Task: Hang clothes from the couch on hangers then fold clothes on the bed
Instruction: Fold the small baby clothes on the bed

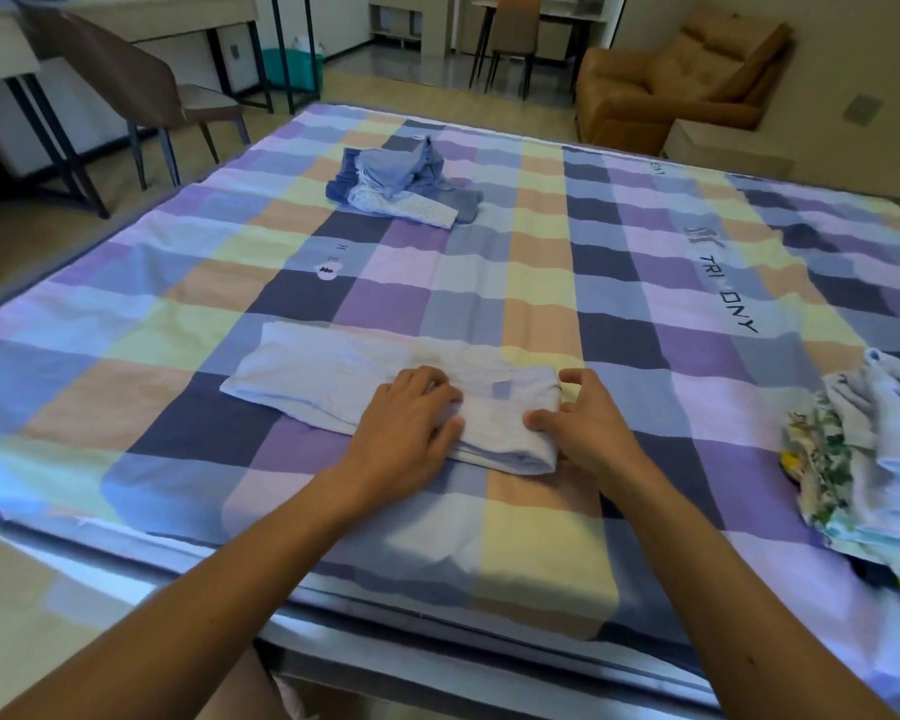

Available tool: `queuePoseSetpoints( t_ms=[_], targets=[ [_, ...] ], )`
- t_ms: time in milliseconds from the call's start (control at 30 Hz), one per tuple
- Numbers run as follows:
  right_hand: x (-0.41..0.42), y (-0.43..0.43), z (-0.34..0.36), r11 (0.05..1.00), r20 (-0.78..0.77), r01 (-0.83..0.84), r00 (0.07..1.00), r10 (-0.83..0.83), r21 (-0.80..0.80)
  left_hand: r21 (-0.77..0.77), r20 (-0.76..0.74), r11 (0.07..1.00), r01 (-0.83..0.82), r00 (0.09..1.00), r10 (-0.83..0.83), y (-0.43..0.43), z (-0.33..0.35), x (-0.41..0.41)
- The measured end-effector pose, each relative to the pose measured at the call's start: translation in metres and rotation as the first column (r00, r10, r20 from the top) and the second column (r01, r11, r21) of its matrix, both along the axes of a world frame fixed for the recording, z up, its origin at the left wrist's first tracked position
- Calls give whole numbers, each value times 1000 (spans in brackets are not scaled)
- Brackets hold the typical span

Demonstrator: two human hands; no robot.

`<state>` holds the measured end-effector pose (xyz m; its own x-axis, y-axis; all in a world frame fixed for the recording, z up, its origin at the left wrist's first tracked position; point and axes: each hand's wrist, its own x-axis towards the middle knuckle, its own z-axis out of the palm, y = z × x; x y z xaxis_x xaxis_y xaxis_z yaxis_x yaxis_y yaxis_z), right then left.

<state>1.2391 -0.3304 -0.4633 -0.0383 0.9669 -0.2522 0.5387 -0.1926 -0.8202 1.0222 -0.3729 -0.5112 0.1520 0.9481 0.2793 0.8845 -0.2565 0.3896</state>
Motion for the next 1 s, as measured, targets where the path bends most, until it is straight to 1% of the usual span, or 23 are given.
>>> queuePoseSetpoints(
  t_ms=[67,133,200,300,400,467,533,567,600,633,667,700,733,767,800,833,867,900,933,1000],
  targets=[
    [11,1,9,999,-64,48,997,-49,-14,-45,98,999,17,995,-12,0,8,5],
    [34,3,23,995,-69,98,993,-95,32,-109,215,992,68,976,-43,0,17,22],
    [62,7,39,984,-67,161,985,-156,73,-160,306,975,156,947,-101,1,23,48],
    [89,4,51,973,-41,225,974,-223,58,-218,345,941,258,923,-173,0,22,87],
    [93,1,50,974,-40,224,974,-222,33,-268,352,934,236,926,-133,2,23,103],
    [81,1,55,978,-49,197,980,-194,70,-303,387,933,192,920,-64,2,31,100],
    [60,5,67,982,-35,138,990,-135,131,-279,387,949,150,922,-32,-1,45,88],
    [49,6,76,983,-35,95,995,-91,158,-246,417,958,147,908,-33,-1,52,83],
    [33,6,85,983,-38,35,999,-29,181,-233,501,961,152,865,-15,-1,60,75],
    [16,5,94,977,-32,-35,999,43,211,-252,622,955,157,782,35,-1,69,66],
    [-1,4,102,964,-21,-112,993,120,241,-295,761,939,177,638,119,2,76,54],
    [-19,1,108,948,-35,-190,978,205,255,-354,851,914,200,474,226,5,82,39],
    [-34,-1,110,931,-67,-270,953,294,244,-392,893,896,208,322,316,7,84,23],
    [-47,-4,109,911,-88,-349,923,375,220,-408,901,892,196,242,359,9,83,6],
    [-56,-6,103,886,-69,-418,896,438,199,-422,893,892,162,245,377,9,81,-9],
    [-62,-7,92,862,-12,-467,878,479,195,-446,853,892,77,339,398,9,76,-22],
    [-63,-6,79,845,53,-496,867,496,201,-468,772,883,-39,468,431,8,68,-33],
    [-63,-5,66,837,108,-506,862,495,209,-472,679,869,-150,567,467,8,60,-41],
    [-60,-5,55,836,145,-502,865,481,220,-467,615,857,-217,617,491,9,51,-48],
    [-54,-5,41,824,202,-498,866,457,271,-429,520,857,-284,698,492,10,41,-54]
  ],
)
